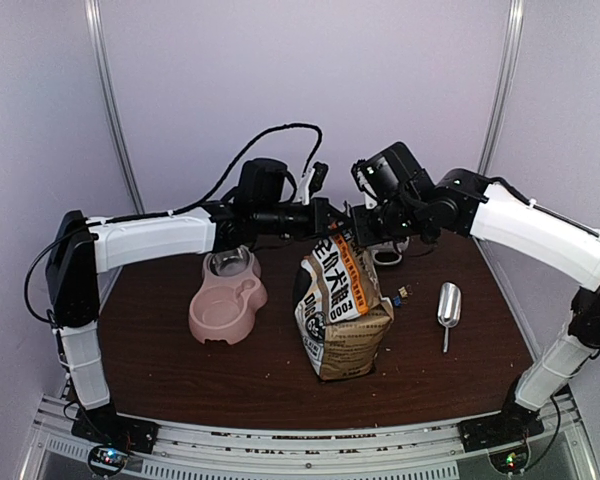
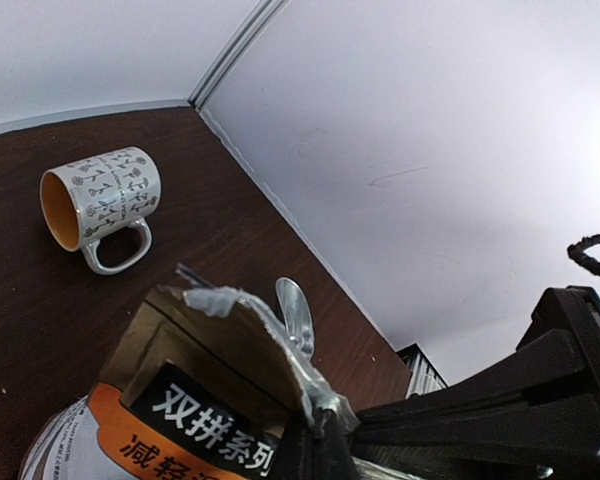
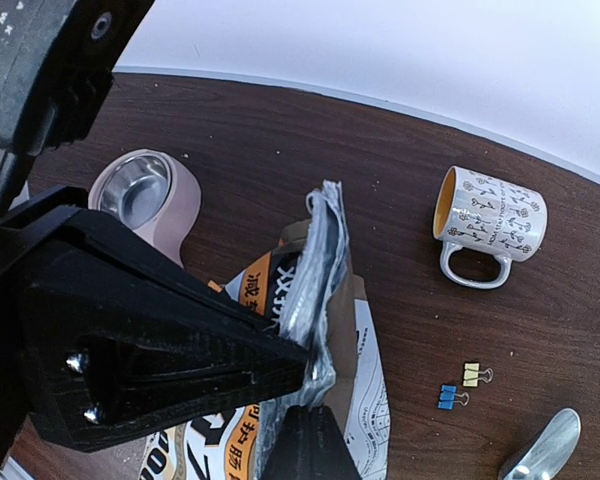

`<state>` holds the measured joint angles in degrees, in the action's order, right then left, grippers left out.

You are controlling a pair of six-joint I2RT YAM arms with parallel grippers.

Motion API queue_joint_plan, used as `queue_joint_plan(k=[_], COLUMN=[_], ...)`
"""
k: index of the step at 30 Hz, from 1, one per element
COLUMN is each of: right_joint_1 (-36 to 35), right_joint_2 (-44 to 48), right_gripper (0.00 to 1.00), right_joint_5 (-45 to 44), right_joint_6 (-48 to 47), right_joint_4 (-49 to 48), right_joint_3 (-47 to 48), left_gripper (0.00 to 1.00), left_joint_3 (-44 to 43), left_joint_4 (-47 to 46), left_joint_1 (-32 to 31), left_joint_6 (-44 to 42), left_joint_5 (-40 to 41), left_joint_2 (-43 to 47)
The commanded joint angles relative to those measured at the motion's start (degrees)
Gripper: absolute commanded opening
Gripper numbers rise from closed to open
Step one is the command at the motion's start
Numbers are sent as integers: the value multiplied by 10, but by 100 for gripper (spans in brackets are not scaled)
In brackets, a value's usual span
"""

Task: Serve the pet food
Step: Open the pet food bag at the center of the board.

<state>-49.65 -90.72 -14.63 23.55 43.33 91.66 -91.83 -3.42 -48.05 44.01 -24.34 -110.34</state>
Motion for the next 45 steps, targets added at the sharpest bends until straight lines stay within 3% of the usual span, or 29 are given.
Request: queue_joint_plan(k=[1, 18, 25, 31, 32, 37, 39, 45], right_joint_1=[0, -5, 4, 32, 35, 39, 39, 34], right_joint_2=[-27, -66, -36, 21, 29, 40, 41, 42], right_gripper=[0, 0, 0, 0, 2, 36, 46, 55], right_joint_5=[-132, -257, -190, -51, -31, 43, 56, 92], right_joint_6=[-12, 28, 28, 15, 13, 9, 11, 8], right_joint_4=[77, 151, 110, 62, 55, 52, 52, 45], right_joint_3=[20, 51, 39, 35, 34, 55, 57, 55], left_gripper=[0, 0, 0, 0, 0, 0, 0, 0], left_joint_3=[13, 28, 32, 30, 25, 17, 18, 19], left_joint_4=[-20, -11, -4, 21, 27, 45, 49, 52], left_joint_1=[4, 3, 3, 5, 5, 5, 5, 5], left_joint_6=[-16, -24, -31, -50, -54, -55, -56, -56], left_joint_5=[18, 46, 45, 48, 45, 40, 40, 40], left_joint_2=[26, 45, 55, 83, 85, 92, 95, 98])
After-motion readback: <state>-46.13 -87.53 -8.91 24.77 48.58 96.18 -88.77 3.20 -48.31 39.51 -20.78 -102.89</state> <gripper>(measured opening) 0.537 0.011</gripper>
